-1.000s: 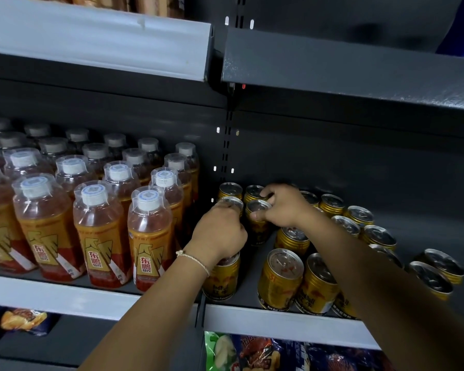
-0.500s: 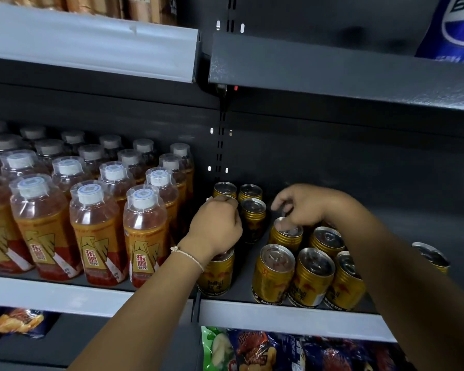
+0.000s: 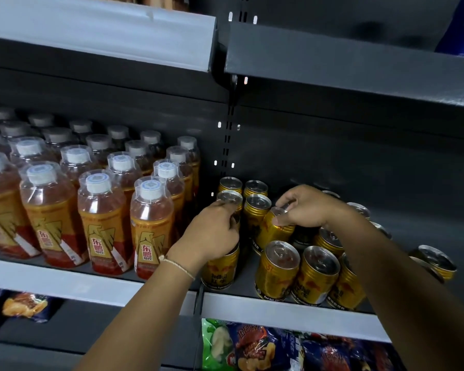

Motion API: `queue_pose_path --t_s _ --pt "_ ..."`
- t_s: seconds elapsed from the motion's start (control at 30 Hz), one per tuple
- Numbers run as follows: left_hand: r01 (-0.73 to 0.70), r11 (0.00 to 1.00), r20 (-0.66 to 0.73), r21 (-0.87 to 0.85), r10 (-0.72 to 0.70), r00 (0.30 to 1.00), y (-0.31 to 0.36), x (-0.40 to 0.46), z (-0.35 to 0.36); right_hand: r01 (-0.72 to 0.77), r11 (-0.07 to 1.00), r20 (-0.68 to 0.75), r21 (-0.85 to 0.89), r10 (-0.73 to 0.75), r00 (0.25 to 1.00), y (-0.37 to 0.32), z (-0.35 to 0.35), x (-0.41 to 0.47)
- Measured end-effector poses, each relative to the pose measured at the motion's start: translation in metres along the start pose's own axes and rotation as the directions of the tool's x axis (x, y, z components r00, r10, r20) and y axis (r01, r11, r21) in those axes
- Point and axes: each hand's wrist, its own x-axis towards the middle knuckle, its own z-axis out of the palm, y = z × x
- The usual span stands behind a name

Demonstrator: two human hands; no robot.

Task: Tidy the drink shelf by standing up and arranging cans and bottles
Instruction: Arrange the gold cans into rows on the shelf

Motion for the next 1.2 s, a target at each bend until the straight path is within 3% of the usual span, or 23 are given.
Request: queue_pose_path --t_s 0.23,0.43,0.57,0.87,0.97,1.07,1.2 --pt "0.008 0.998 0.005 -0.065 -0.007 1.000 -0.003 -0.003 0.001 0.061 0.994 0.094 0.092 -0.069 0.993 -0.011 0.005 0.001" --pt "0.027 0.999 0.046 -0.039 -0.025 0.999 -0.003 0.000 0.002 0.200 0.980 0.108 -0.003 -0.198 0.974 -0.005 0.014 -0.004" --pt "0.027 0.999 0.068 -0.025 -0.025 0.997 -0.001 0.002 0.001 0.243 0.969 0.114 0.032 -0.245 0.963 -0.005 0.018 -0.008" --pt "0.047 0.996 0.092 -0.079 -0.040 0.995 -0.001 0.001 0.001 0.210 0.977 0.108 -0.027 -0.206 0.972 -0.006 0.011 -0.015" --pt "0.079 0.990 0.105 -0.118 -0.067 0.992 -0.001 0.002 0.000 0.138 0.990 0.045 0.030 -0.139 0.989 -0.006 0.013 -0.014" --pt "0.089 0.988 0.109 -0.125 -0.076 0.991 0.000 0.002 0.000 0.056 0.997 -0.025 -0.054 -0.057 0.998 -0.008 0.018 -0.013" --pt "0.103 0.987 0.105 -0.120 -0.090 0.990 0.001 0.000 0.000 0.021 0.998 -0.017 -0.067 -0.023 1.000 -0.012 0.024 -0.013"
